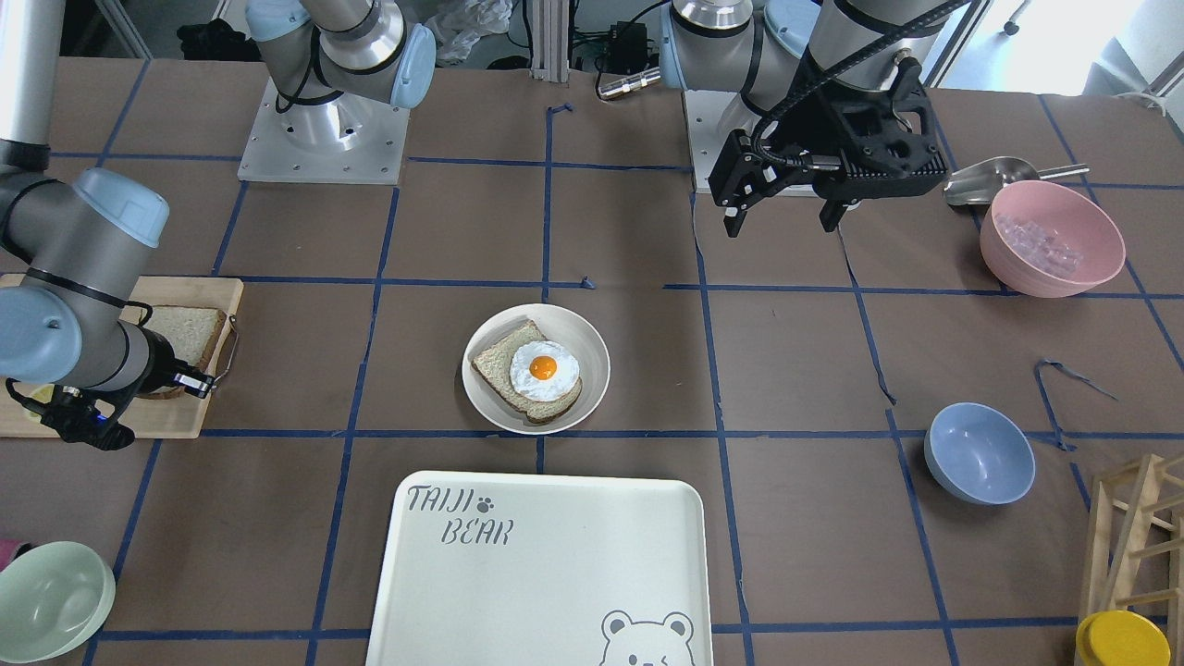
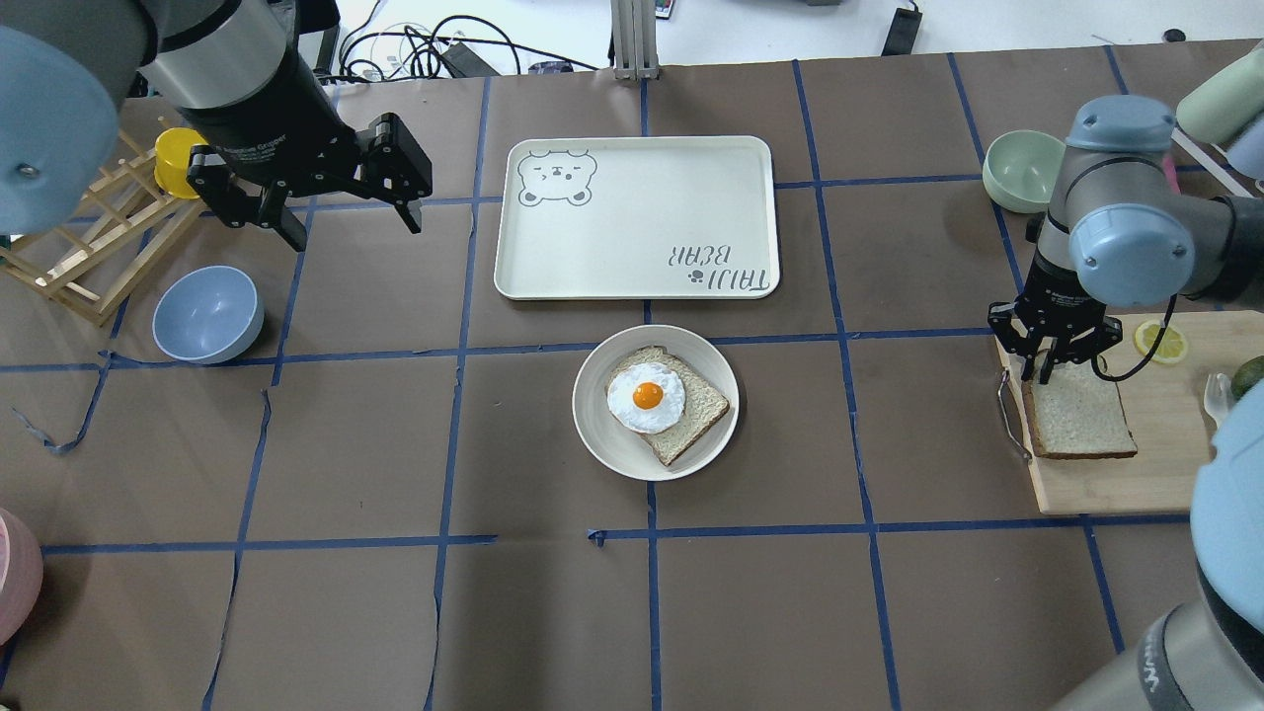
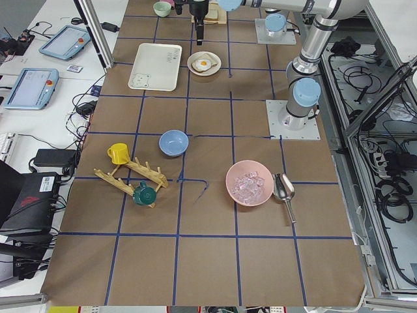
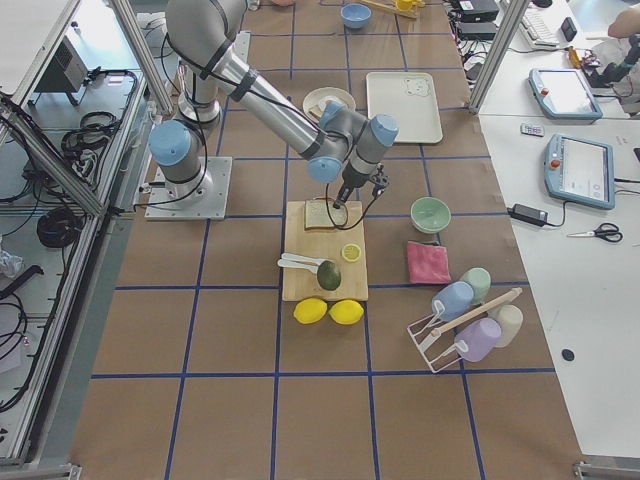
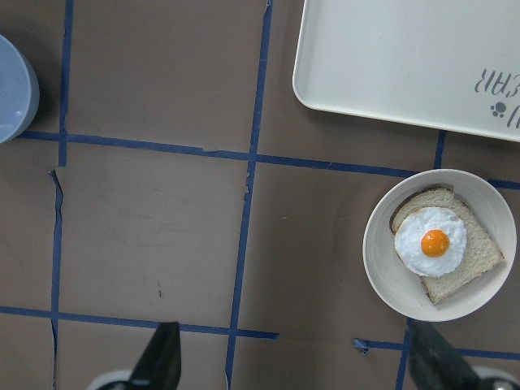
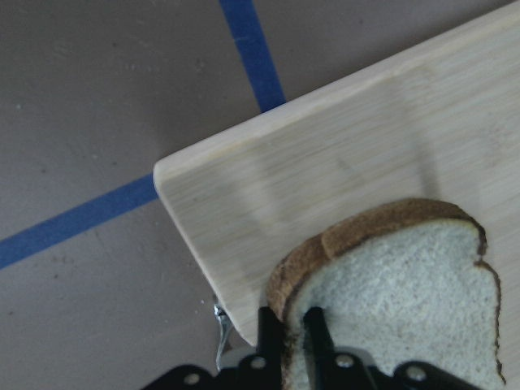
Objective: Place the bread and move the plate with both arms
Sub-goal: 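Close the right gripper on the bread slice edge and lift it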
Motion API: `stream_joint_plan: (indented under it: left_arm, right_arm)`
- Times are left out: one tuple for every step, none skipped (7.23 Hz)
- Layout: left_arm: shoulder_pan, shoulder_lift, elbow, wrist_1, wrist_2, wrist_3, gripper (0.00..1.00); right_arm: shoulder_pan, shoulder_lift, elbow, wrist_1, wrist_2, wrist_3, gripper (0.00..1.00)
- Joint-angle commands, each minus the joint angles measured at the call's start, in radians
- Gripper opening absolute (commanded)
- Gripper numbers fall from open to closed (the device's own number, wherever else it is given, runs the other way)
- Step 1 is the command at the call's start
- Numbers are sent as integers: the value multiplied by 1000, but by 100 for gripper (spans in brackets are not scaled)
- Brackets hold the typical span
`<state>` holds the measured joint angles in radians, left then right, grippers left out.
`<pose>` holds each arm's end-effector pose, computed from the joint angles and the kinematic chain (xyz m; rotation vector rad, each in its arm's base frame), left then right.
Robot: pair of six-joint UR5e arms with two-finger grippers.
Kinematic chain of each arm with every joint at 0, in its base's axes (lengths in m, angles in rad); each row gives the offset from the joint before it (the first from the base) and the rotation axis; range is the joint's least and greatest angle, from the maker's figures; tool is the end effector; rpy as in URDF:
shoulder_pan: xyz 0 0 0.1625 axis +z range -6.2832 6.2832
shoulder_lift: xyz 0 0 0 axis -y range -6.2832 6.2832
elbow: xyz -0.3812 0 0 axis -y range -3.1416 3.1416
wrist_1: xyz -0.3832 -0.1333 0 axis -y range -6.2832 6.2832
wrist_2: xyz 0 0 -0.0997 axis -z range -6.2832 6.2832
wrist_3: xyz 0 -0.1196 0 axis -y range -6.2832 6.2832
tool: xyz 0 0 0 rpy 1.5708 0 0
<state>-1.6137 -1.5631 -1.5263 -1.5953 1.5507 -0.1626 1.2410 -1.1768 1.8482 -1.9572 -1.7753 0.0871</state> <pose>-0.1563 -0.4765 0.4469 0.1861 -3.1130 0.0397 -0.0617 -0.5170 0.1357 -0.5660 -2.8850 -0.4552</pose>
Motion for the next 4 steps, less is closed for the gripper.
stream_joint_plan:
  left_arm:
    - [0, 0, 0, 0, 0, 0, 100]
    - [0, 0, -2, 0, 0, 0, 100]
    - [0, 0, 0, 0, 0, 0, 100]
    - [0, 0, 0, 0, -1, 0, 100]
  right_arm:
    - [0, -7, -10, 10, 1, -6, 0]
    - [0, -9, -24, 32, -1, -10, 0]
    - [0, -11, -39, 62, 0, -13, 0]
    - [0, -11, -58, 108, 4, -13, 0]
